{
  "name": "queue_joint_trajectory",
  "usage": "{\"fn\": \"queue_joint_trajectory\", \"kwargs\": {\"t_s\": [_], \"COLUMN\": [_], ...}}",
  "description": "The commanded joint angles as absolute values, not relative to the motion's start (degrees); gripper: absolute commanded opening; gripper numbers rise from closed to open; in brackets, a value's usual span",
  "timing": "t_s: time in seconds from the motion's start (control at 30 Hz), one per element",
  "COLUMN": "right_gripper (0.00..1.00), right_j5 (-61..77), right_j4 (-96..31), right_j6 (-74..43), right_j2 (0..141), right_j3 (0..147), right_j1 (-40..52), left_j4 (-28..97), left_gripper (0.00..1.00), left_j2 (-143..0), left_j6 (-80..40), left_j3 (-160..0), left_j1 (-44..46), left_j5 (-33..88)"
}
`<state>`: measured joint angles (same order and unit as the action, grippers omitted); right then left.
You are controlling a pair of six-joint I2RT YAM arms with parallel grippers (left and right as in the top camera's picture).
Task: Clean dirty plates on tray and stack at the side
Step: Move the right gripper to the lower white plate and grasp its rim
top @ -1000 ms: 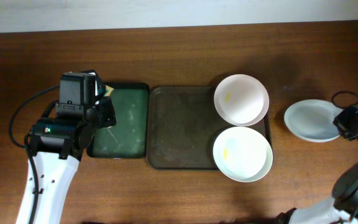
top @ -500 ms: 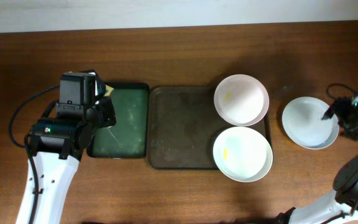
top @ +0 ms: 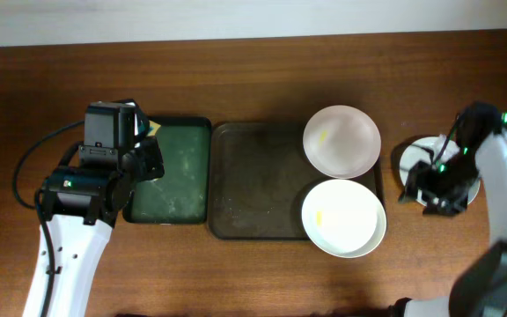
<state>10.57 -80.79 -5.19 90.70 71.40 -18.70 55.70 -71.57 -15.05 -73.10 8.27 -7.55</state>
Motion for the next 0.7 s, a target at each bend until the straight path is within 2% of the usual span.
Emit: {"fn": "queue_joint_trajectory", "kwargs": {"t_s": [0.0, 0.17, 0.27, 0.47, 0.67], "right_gripper": [0.56, 0.47, 0.46, 0.46, 0.42], "right_j5": [5.15, 6.72, 14.55, 14.83, 14.59], "right_j4": [-76.31, -68.53, -67.26, -66.5, -57.69], "right_j6": [-12.6, -14.48, -10.68, -10.57, -12.53], "right_j2": [85.45, 85.6, 85.58, 85.58, 85.6], "right_j3": [62.7, 55.53, 53.52, 52.66, 46.59], "right_j1": [-18.37, -18.37, -18.37, -18.26, -18.28], "left_j4": [55.37, 56.1, 56.27, 56.25, 56.27], "left_gripper": [0.0, 0.0, 0.0, 0.0, 0.0], "left_j2": [-70.52, -70.52, -70.52, -70.52, -70.52], "left_j6": [-15.84, -15.84, -15.84, -15.84, -15.84], "left_j3": [-74.3, -74.3, -74.3, -74.3, -74.3], "left_j1": [8.08, 8.08, 8.08, 8.08, 8.08], "left_j5": [-8.16, -8.16, -8.16, -8.16, -8.16]}}
